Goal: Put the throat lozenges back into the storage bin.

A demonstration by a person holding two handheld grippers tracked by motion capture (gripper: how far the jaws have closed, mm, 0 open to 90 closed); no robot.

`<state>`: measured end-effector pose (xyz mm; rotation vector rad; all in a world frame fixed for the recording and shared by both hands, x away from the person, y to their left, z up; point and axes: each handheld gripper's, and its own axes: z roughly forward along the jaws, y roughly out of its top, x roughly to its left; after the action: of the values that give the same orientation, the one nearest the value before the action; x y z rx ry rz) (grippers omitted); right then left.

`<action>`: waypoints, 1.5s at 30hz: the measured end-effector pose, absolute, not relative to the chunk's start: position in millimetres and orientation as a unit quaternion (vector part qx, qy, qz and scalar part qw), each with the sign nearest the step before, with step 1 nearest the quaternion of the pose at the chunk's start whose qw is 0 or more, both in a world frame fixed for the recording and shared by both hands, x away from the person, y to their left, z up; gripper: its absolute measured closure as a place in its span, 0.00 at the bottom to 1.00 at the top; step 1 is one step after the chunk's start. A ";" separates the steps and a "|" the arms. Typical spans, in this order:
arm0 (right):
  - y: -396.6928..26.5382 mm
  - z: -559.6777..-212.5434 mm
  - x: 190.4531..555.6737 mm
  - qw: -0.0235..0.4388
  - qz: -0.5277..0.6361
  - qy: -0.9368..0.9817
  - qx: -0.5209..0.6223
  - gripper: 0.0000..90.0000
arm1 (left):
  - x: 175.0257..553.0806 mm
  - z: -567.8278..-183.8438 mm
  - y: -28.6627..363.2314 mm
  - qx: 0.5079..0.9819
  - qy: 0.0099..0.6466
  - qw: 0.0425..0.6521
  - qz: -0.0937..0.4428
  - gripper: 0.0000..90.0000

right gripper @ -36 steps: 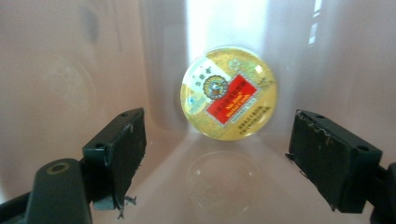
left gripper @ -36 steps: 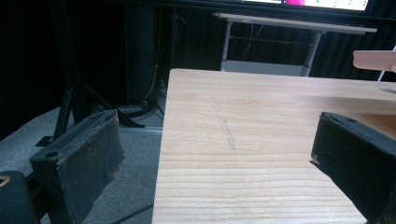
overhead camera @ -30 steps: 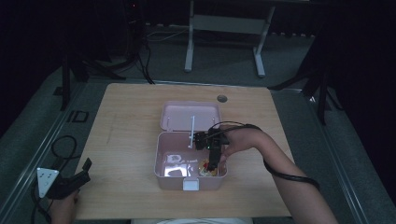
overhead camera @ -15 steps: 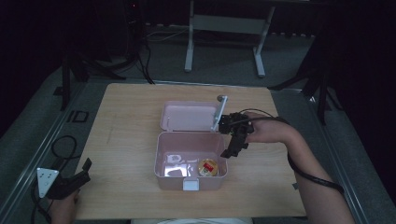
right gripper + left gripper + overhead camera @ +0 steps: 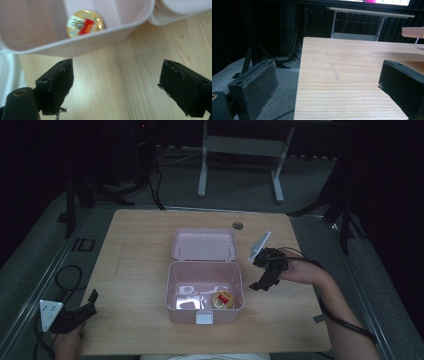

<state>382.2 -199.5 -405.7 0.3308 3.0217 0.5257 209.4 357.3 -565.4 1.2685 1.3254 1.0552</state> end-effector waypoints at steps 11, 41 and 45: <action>-235.1 -473.2 395.5 0.074 0.237 0.952 0.180 0.13 | 209.5 -565.4 357.3 0.523 0.545 0.490 0.435 0.03; -330.7 -538.4 386.7 0.251 0.341 0.791 0.441 0.12 | 209.8 -565.3 357.3 0.522 0.547 0.490 0.434 0.03; -340.0 -537.4 383.1 0.272 0.354 0.760 0.474 0.12 | 209.9 -565.3 357.4 0.522 0.547 0.490 0.434 0.03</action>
<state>383.1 -340.0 -537.4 1.2754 2.0451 0.9521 209.9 357.4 -565.3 1.2683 1.3292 1.0532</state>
